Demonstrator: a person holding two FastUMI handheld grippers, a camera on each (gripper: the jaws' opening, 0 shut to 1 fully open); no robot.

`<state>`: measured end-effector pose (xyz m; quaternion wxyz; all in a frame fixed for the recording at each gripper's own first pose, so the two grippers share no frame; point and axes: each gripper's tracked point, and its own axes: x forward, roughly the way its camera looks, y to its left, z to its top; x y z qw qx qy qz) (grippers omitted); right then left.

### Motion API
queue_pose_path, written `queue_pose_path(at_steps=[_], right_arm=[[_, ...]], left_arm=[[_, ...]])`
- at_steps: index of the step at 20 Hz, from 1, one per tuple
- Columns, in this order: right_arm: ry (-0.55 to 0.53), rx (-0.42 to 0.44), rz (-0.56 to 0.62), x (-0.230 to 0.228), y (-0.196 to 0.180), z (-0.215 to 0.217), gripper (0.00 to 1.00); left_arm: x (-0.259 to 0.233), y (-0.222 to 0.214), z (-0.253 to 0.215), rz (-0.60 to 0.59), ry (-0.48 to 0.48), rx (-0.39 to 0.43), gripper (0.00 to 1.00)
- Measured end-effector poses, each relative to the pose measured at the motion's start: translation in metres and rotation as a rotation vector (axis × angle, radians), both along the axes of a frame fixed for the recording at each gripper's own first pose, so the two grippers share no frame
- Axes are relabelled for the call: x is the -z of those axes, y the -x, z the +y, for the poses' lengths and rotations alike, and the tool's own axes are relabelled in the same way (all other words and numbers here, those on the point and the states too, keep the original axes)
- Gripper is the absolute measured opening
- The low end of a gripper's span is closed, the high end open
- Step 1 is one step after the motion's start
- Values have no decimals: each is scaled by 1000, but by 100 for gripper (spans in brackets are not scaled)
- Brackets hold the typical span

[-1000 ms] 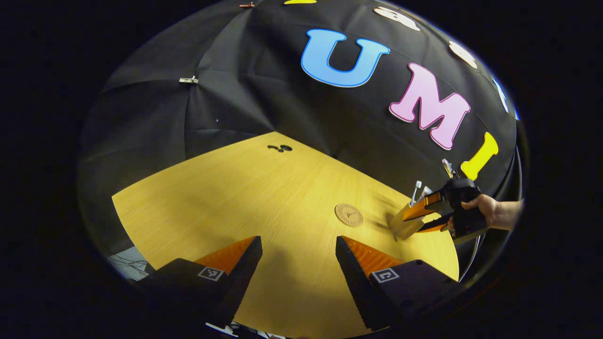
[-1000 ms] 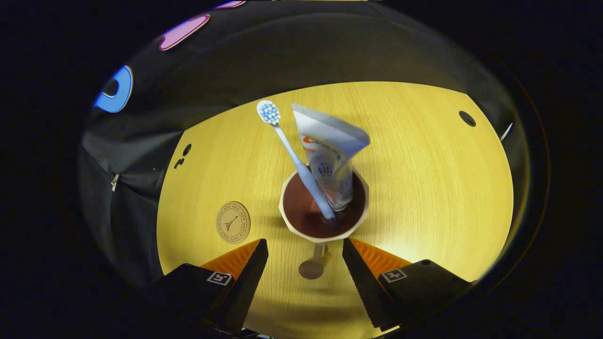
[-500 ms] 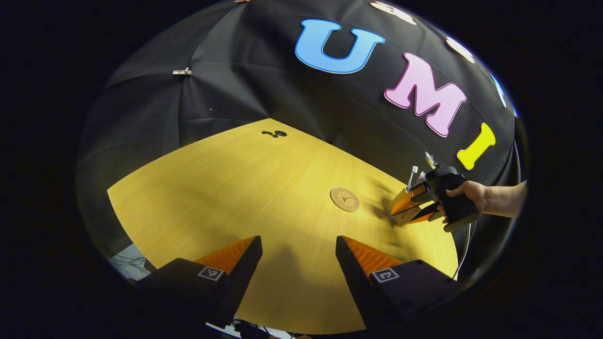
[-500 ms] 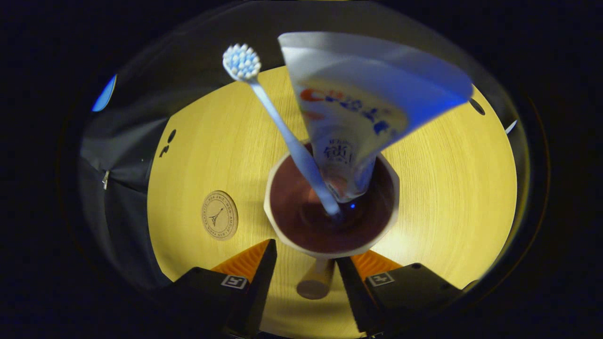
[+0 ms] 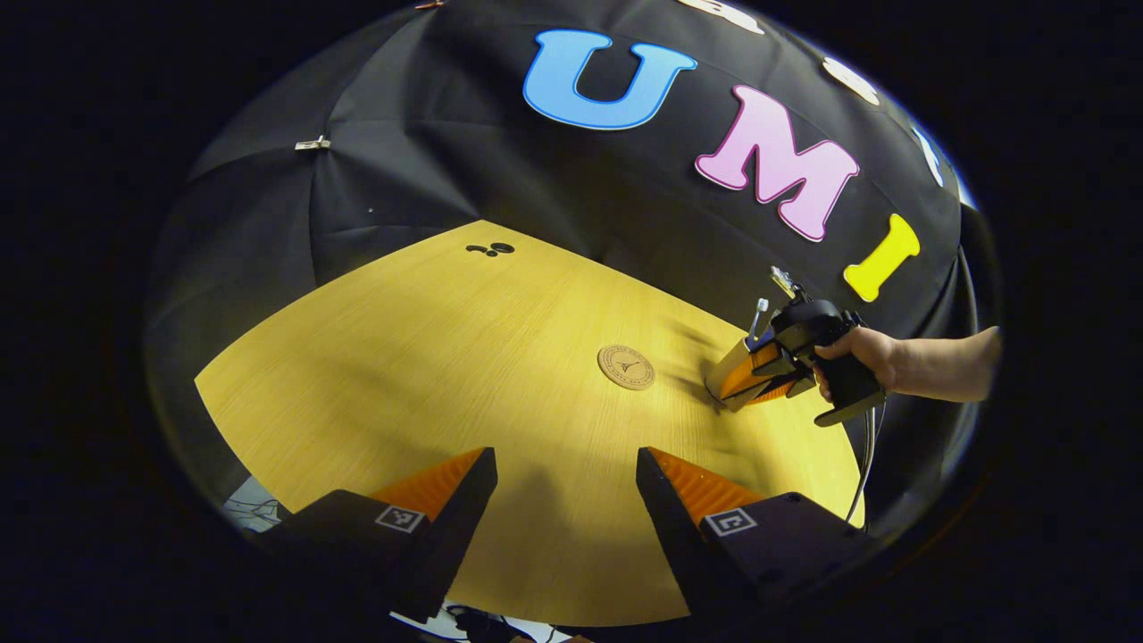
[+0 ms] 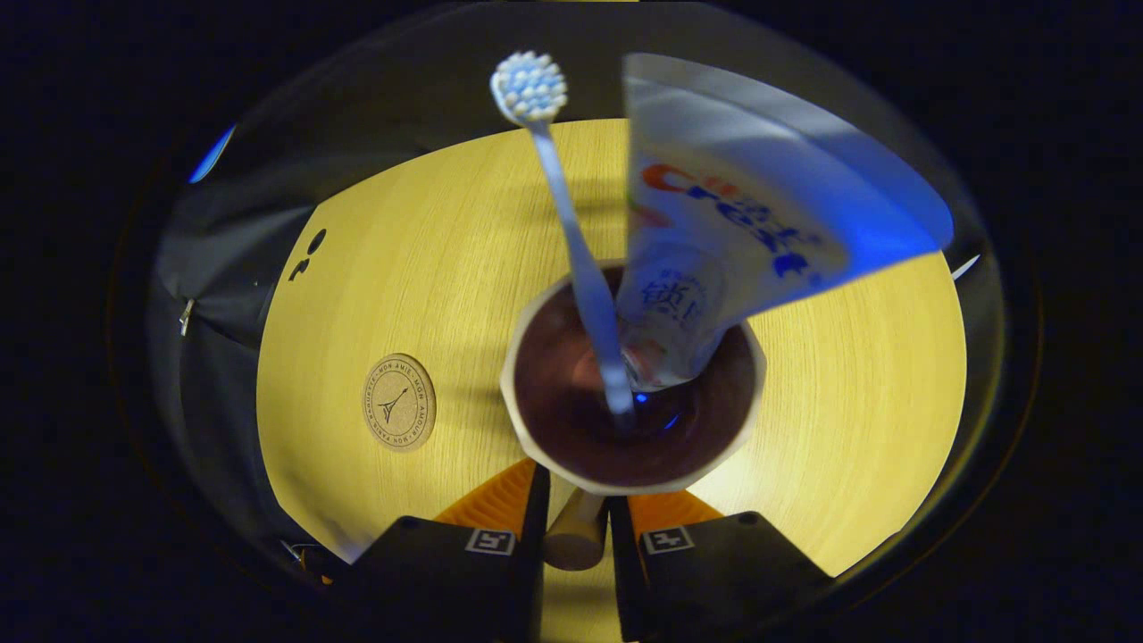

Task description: Put the toothbrush and toothpaste on the desktop into the cup, then pick up the cup and place it on the coaster on the desktop.

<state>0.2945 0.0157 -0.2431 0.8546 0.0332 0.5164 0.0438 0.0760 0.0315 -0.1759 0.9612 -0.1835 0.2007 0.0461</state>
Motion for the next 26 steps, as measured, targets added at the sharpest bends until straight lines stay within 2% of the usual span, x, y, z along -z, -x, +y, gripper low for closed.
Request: queue_pose_path(at_steps=[8,14,15,16,23,26], right_arm=[[42,-73,-19,-3,7,3,29],[57,-131,-64,-18,6,24,29],[52,-138,-68,-21,6,30,26],[50,-148,-71,-23,6,38,29],[44,-255,-81,-31,9,100,29],[53,-304,-64,-24,17,126,29]], left_arm=[[5,5,-11,15,-21,35,98],[12,7,-17,22,-30,51,98],[13,8,-18,24,-31,53,98],[13,8,-19,23,-31,55,98],[14,14,-24,18,-35,61,98],[18,16,-20,24,-13,29,98]])
